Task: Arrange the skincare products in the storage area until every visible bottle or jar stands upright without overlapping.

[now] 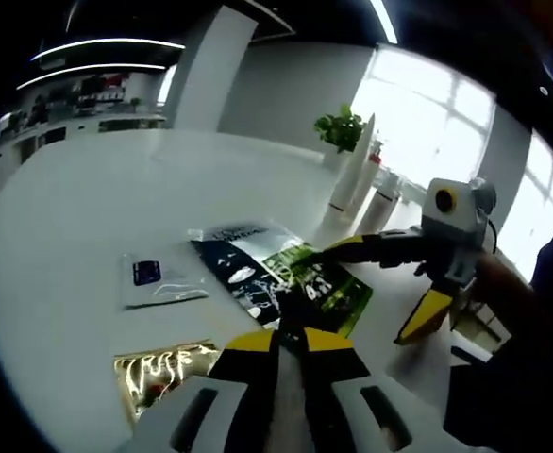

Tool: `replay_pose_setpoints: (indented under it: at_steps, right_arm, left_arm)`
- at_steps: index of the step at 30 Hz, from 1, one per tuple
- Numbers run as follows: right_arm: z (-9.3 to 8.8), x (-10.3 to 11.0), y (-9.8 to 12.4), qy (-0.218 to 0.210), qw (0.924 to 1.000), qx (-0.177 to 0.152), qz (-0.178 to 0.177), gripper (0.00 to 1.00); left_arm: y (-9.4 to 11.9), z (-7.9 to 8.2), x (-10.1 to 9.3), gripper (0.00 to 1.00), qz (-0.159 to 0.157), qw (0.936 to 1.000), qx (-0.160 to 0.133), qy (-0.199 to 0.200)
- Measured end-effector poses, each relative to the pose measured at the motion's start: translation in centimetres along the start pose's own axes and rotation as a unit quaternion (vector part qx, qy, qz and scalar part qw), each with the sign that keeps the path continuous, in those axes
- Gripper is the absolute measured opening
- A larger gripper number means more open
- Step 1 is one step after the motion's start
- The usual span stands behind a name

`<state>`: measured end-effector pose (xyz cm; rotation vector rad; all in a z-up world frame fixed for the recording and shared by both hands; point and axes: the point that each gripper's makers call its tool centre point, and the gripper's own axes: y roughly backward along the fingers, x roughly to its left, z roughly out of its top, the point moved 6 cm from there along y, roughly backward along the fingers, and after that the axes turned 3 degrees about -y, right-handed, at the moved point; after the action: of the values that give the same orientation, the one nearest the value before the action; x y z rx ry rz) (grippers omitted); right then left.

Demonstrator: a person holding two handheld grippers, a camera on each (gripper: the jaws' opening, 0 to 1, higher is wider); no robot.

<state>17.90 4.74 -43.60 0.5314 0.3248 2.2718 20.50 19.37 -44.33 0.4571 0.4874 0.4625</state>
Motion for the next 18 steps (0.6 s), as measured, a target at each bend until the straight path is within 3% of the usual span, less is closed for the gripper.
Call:
replay_pose_setpoints:
  at_steps: [10, 14, 18]
  right_arm:
    - [0.8, -0.1, 0.5, -0.1, 0.9938, -0.044, 0.024, 0.78]
    - [0.4, -0.6, 0.9, -0.149, 0.987, -0.047, 0.04, 0.67]
    - [0.2, -1.0, 1.1, -0.154, 0.9864, -0.047, 0.03, 0.55]
  left_arm:
    - [0.1, 0.0, 0.1, 0.08, -0.001, 1.0, 0.003, -0.002]
    - [0.1, -0.1, 0.1, 0.08, -0.002, 1.0, 0.002, -0.001]
    - [0.1, -0.1, 0.1, 0.08, -0.003, 1.0, 0.001, 0.0]
